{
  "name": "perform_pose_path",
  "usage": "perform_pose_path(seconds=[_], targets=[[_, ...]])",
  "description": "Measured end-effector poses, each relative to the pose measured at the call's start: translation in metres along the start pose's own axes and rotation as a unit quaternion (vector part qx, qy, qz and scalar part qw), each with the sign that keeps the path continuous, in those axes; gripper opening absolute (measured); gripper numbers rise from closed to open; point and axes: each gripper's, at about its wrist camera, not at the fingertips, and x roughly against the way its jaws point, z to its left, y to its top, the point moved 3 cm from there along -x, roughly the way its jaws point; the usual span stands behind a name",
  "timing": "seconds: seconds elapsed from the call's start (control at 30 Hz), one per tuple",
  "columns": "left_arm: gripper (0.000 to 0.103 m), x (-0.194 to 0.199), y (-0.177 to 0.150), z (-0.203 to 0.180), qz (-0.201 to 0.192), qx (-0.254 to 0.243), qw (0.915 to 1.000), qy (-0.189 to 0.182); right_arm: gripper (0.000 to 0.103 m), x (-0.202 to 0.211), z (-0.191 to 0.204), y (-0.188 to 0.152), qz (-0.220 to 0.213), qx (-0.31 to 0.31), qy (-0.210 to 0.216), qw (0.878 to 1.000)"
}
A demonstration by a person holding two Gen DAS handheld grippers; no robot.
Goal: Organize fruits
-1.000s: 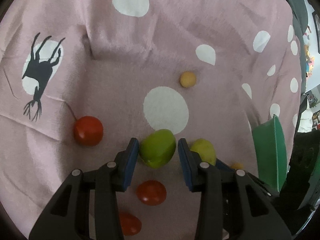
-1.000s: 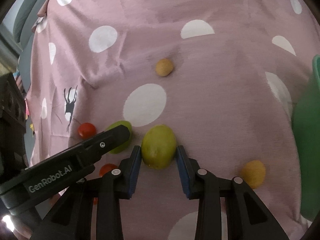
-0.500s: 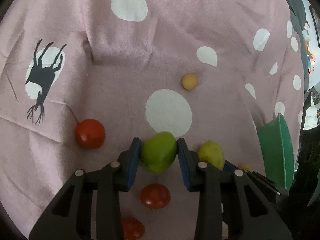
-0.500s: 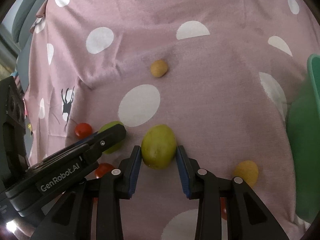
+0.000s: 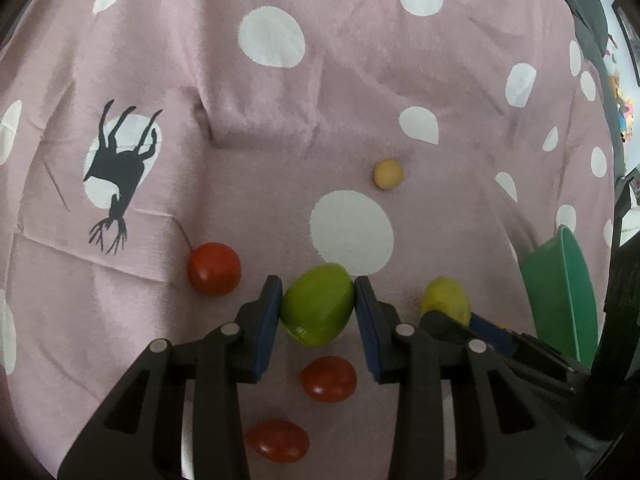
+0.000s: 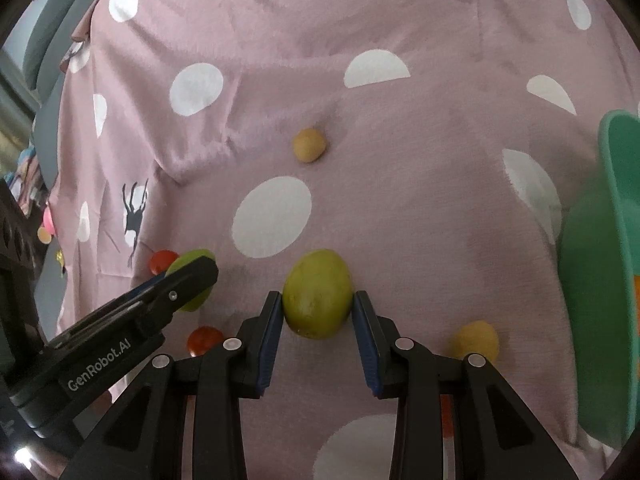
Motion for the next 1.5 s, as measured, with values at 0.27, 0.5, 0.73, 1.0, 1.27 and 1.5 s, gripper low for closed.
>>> perform_pose_path(seconds=[0.27,0.5,0.73,1.0,1.27,1.5], targets=[[0.037,0.014,-0.001,0.000,-0.014,0.000,0.9999,-0.008,0.037,0.010,-0.007,0.002,-0.011,-0.011,0.013,1.000],[0.037,0.021,-0.003,-0.001,-0.021,-0.002,0.9996,-0.017,0.037,0.023,-0.011,0.003,-0.023,-0.021,0.028,0.999],[0.037,0.019,-0.005,-0.008,-0.017,-0.012,0.9996,-0.019,0.037,0.036,-0.023,-0.005,-0.035,-0.041,0.038,0.998],[0.037,0.020,-0.007,-0.015,-0.019,-0.016,0.9992,-0.030,0.037,0.048,-0.038,-0.014,-0.052,-0.065,0.033,0.996],[0.037,0.017,-0.010,-0.019,-0.015,-0.027,0.9992,-0.025,0.037,0.056,-0.040,-0.012,-0.064,-0.062,0.033,0.995],[0.036,0.010,-0.016,-0.013,-0.001,-0.025,0.9996,-0.014,0.037,0.056,-0.039,-0.010,-0.066,-0.055,0.029,0.996]])
